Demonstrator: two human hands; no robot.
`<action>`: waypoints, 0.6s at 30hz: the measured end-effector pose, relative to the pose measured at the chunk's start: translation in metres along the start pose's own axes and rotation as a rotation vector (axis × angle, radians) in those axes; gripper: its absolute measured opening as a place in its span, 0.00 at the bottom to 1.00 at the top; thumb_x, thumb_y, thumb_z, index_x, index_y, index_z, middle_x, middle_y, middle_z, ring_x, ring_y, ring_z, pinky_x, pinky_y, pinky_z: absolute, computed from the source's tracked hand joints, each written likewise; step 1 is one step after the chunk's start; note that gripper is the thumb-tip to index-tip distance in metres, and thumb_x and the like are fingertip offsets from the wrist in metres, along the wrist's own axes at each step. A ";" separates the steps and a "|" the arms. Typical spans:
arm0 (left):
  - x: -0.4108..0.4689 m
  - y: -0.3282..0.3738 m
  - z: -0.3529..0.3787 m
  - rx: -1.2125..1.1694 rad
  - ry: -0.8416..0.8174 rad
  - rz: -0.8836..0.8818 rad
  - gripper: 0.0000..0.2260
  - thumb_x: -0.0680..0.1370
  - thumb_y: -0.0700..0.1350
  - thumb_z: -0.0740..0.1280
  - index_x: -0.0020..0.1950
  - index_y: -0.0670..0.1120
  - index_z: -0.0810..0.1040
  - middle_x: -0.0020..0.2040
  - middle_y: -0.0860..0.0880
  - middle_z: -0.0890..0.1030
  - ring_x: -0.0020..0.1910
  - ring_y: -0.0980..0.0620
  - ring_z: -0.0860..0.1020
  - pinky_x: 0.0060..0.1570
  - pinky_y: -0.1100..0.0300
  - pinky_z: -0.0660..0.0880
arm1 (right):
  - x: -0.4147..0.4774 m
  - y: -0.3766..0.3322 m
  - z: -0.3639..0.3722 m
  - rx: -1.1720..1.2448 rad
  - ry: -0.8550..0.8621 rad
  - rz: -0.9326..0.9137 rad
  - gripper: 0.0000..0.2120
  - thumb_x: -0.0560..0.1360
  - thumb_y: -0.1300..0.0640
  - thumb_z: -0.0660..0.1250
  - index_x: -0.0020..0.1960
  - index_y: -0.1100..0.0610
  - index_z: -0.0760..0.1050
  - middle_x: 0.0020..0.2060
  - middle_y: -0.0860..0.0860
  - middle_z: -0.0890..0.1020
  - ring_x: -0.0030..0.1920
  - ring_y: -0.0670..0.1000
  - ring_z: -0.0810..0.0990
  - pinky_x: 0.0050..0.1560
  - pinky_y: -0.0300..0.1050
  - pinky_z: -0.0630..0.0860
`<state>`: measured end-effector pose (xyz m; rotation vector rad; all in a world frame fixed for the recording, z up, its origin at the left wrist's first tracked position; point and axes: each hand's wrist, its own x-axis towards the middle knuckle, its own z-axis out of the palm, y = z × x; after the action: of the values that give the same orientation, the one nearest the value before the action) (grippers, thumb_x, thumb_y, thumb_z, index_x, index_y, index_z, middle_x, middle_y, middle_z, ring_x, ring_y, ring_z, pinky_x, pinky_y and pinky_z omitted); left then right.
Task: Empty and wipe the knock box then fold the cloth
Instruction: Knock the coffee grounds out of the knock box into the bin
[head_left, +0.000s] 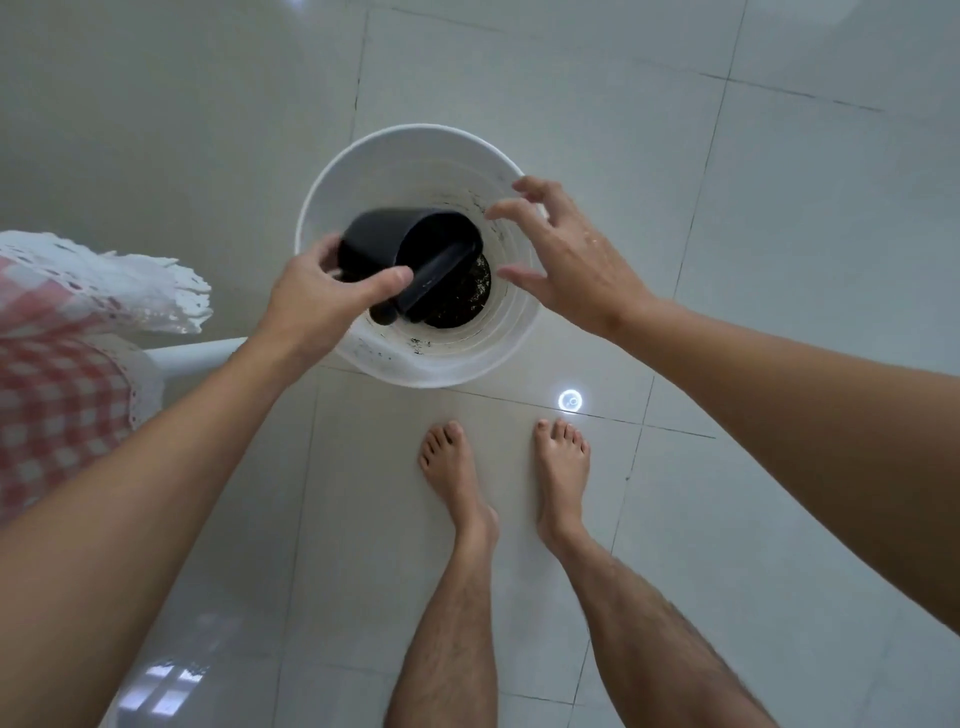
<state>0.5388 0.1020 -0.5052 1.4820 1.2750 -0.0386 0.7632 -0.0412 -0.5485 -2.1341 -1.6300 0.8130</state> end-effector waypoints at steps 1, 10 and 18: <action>0.006 -0.001 -0.003 -0.051 -0.077 -0.053 0.28 0.63 0.67 0.80 0.57 0.53 0.85 0.53 0.55 0.87 0.58 0.51 0.85 0.67 0.50 0.80 | 0.001 -0.005 -0.005 0.021 -0.041 -0.023 0.25 0.77 0.50 0.70 0.72 0.51 0.69 0.73 0.58 0.67 0.67 0.57 0.75 0.62 0.46 0.72; 0.005 0.002 -0.005 -0.248 -0.283 -0.276 0.26 0.65 0.68 0.67 0.54 0.52 0.83 0.49 0.49 0.83 0.53 0.47 0.81 0.55 0.52 0.81 | 0.021 -0.045 -0.044 0.051 -0.245 -0.035 0.20 0.77 0.52 0.70 0.69 0.50 0.76 0.58 0.51 0.82 0.48 0.51 0.79 0.55 0.45 0.74; -0.027 0.028 0.002 0.187 -0.130 0.201 0.24 0.84 0.54 0.66 0.80 0.61 0.67 0.63 0.49 0.80 0.63 0.44 0.82 0.63 0.54 0.78 | 0.021 -0.069 -0.089 0.050 -0.364 0.208 0.14 0.76 0.56 0.72 0.62 0.51 0.81 0.45 0.54 0.83 0.34 0.54 0.86 0.41 0.43 0.81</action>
<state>0.5480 0.0888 -0.4696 1.7339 1.0354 -0.1218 0.7696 0.0051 -0.4442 -2.2446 -1.5416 1.3592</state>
